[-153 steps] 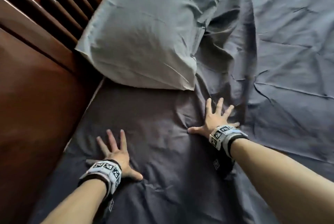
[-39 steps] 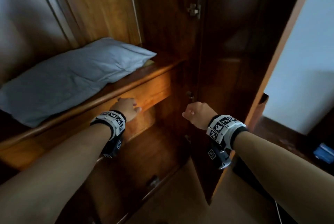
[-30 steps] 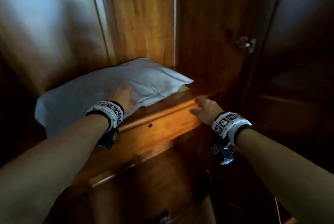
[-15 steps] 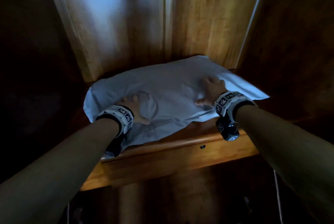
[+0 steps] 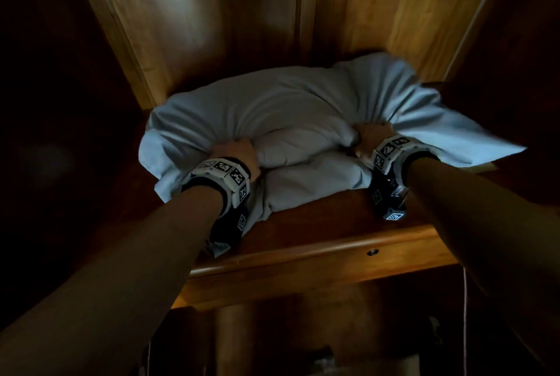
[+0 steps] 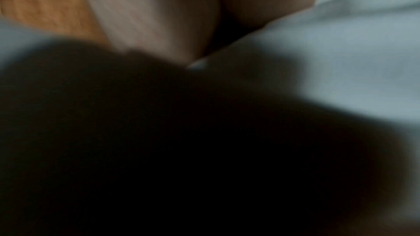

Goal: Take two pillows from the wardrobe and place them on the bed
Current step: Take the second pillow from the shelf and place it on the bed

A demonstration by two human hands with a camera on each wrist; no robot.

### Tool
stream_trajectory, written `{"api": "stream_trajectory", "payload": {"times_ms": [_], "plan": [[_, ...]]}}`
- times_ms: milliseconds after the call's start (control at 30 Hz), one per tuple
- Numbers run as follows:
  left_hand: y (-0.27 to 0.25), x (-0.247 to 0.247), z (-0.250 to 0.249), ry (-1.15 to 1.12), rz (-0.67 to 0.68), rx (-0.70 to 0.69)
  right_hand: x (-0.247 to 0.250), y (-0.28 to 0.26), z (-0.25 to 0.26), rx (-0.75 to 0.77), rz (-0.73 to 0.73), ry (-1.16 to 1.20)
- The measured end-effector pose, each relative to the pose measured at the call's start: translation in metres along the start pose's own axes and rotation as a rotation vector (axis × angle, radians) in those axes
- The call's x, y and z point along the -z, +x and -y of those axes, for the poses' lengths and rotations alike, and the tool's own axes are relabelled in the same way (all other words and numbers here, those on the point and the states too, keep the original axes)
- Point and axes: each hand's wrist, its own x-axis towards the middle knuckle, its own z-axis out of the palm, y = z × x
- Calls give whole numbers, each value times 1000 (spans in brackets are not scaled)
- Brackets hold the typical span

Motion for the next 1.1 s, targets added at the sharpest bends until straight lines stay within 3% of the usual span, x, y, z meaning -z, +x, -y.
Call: {"api": "stream_trajectory", "payload": {"times_ms": [200,400,566,700,866,1100], "plan": [[-36,5,-5,-105,-85,-9,3,-46,-7,-49,-6,177],[-104,4,-17,-230,-161,-55,9,-139,-19,-127,-40,328],[-177,6,-43,-323,-150,-131,9,-244,-38,-216,-223,428],[-249,-14,-76,-327,-102,-230,-6,-348,-66,-320,-248,555],[-358,-54,-115,-260,-32,-370,-61,-486,-97,-513,-266,636],[-469,-143,-155,-142,204,-466,-139,-638,-112,-639,-51,442]]}}
